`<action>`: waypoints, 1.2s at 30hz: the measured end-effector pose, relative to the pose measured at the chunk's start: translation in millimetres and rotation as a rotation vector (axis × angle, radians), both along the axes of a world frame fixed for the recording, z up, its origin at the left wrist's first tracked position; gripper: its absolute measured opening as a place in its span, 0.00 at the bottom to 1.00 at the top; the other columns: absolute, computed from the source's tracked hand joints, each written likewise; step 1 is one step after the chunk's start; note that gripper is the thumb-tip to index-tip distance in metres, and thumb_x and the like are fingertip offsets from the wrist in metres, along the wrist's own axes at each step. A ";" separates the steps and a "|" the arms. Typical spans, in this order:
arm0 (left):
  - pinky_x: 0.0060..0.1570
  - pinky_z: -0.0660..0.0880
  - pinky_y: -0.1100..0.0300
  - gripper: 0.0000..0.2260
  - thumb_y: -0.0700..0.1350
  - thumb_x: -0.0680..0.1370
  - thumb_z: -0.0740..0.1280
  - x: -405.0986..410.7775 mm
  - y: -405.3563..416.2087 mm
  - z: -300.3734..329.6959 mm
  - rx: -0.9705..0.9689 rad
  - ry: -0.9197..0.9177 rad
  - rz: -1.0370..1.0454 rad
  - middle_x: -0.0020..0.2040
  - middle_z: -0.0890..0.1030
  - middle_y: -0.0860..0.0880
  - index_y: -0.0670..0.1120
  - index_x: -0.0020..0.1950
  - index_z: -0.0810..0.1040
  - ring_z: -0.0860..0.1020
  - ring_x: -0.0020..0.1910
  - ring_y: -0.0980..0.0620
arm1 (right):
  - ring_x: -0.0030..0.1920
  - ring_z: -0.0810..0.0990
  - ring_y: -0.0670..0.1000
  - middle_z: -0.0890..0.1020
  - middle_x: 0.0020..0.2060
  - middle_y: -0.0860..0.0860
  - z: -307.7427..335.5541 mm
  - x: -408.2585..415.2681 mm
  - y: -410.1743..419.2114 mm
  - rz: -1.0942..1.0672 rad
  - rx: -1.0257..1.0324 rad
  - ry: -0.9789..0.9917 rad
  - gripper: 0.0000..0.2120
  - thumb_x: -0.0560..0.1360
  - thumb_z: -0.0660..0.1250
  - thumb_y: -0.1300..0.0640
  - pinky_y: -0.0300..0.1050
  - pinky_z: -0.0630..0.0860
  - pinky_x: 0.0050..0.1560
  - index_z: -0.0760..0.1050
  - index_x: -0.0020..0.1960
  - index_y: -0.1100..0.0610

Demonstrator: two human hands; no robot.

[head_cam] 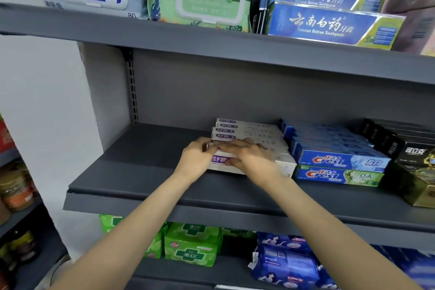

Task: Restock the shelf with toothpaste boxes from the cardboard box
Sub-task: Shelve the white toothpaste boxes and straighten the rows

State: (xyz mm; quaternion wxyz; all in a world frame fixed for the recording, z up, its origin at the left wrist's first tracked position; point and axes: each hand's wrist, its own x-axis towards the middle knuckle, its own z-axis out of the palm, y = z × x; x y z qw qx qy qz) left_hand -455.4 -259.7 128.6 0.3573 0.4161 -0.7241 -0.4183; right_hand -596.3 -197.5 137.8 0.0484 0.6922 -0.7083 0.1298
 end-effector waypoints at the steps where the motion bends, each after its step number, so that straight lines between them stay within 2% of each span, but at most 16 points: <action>1: 0.53 0.67 0.65 0.13 0.44 0.80 0.61 0.4 0.2 -0.3 -0.015 -0.021 0.001 0.58 0.79 0.49 0.46 0.62 0.76 0.75 0.56 0.53 | 0.69 0.65 0.49 0.69 0.70 0.43 -2.5 1.5 1.4 -0.010 -0.018 0.020 0.24 0.77 0.63 0.48 0.49 0.65 0.68 0.63 0.72 0.40; 5: 0.54 0.69 0.63 0.14 0.42 0.79 0.61 3.2 2.3 1.0 -0.125 -0.184 0.021 0.60 0.78 0.45 0.44 0.64 0.75 0.75 0.59 0.47 | 0.69 0.65 0.49 0.68 0.70 0.44 -4.9 7.6 5.7 -0.070 -0.029 0.021 0.24 0.77 0.64 0.49 0.47 0.65 0.67 0.65 0.72 0.47; 8: 0.55 0.73 0.55 0.13 0.44 0.79 0.61 7.8 9.8 6.2 -0.284 -0.343 0.060 0.59 0.76 0.44 0.45 0.62 0.75 0.75 0.57 0.43 | 0.68 0.67 0.52 0.68 0.70 0.48 0.2 15.1 9.5 -0.073 0.003 -0.052 0.24 0.76 0.64 0.52 0.49 0.65 0.68 0.66 0.71 0.51; 10: 0.52 0.73 0.52 0.12 0.45 0.79 0.60 13.1 19.6 13.4 -0.429 -0.482 0.081 0.58 0.75 0.44 0.45 0.61 0.74 0.76 0.56 0.42 | 0.67 0.69 0.54 0.69 0.69 0.51 5.4 20.4 16.5 -0.080 -0.015 -0.085 0.22 0.76 0.64 0.55 0.49 0.67 0.67 0.68 0.70 0.53; 14: 0.48 0.72 0.53 0.12 0.44 0.80 0.57 30.4 47.2 29.3 -0.775 -0.782 0.110 0.57 0.76 0.45 0.44 0.61 0.73 0.76 0.56 0.43 | 0.62 0.73 0.56 0.75 0.63 0.55 10.3 35.5 44.1 -0.074 -0.130 -0.180 0.16 0.76 0.63 0.60 0.49 0.72 0.61 0.76 0.63 0.55; 17: 0.48 0.72 0.54 0.11 0.44 0.80 0.57 51.9 82.7 28.2 -0.845 -0.843 0.103 0.55 0.78 0.46 0.44 0.60 0.73 0.77 0.56 0.44 | 0.60 0.75 0.55 0.77 0.59 0.55 5.1 56.0 75.5 -0.075 -0.154 -0.274 0.13 0.77 0.62 0.61 0.49 0.73 0.59 0.78 0.60 0.55; 19: 0.46 0.72 0.54 0.10 0.46 0.80 0.57 73.2 115.6 21.4 -0.810 -0.779 0.110 0.54 0.78 0.46 0.45 0.57 0.74 0.77 0.55 0.44 | 0.58 0.76 0.56 0.79 0.57 0.56 -2.3 75.6 99.3 -0.075 -0.168 -0.340 0.14 0.75 0.62 0.62 0.51 0.74 0.57 0.79 0.58 0.55; 22: 0.44 0.72 0.53 0.09 0.48 0.80 0.58 116.8 165.9 0.2 -0.649 -0.641 0.139 0.52 0.80 0.47 0.47 0.54 0.75 0.77 0.53 0.43 | 0.54 0.80 0.56 0.82 0.53 0.54 -18.1 114.9 137.7 -0.025 -0.128 -0.425 0.13 0.74 0.62 0.61 0.52 0.76 0.55 0.80 0.55 0.54; 26: 0.42 0.74 0.53 0.09 0.49 0.79 0.59 186.8 222.6 -40.5 -0.482 -0.591 0.175 0.48 0.82 0.47 0.48 0.55 0.76 0.79 0.50 0.43 | 0.51 0.81 0.54 0.84 0.49 0.53 -49.2 179.0 184.8 0.038 -0.011 -0.477 0.12 0.74 0.63 0.60 0.50 0.76 0.53 0.80 0.54 0.53; 29: 0.39 0.74 0.53 0.10 0.48 0.79 0.60 242.5 254.9 -69.7 -0.373 -0.611 0.233 0.45 0.82 0.47 0.48 0.58 0.74 0.80 0.47 0.43 | 0.49 0.81 0.54 0.84 0.48 0.53 -75.6 230.0 211.3 0.092 0.110 -0.490 0.10 0.76 0.62 0.59 0.49 0.77 0.49 0.80 0.54 0.53; 32: 0.40 0.75 0.52 0.10 0.48 0.79 0.59 299.0 281.6 -97.7 -0.259 -0.663 0.297 0.45 0.83 0.48 0.49 0.58 0.74 0.80 0.47 0.43 | 0.48 0.82 0.53 0.84 0.48 0.52 -102.0 284.6 228.3 0.156 0.228 -0.500 0.11 0.77 0.61 0.60 0.50 0.78 0.47 0.80 0.55 0.53; 36: 0.42 0.71 0.53 0.09 0.47 0.79 0.59 376.2 306.3 -133.6 -0.049 -0.772 0.365 0.50 0.82 0.44 0.47 0.56 0.74 0.78 0.52 0.41 | 0.53 0.80 0.52 0.83 0.51 0.51 -131.9 363.1 243.9 0.221 0.356 -0.510 0.12 0.76 0.60 0.59 0.49 0.76 0.55 0.80 0.54 0.51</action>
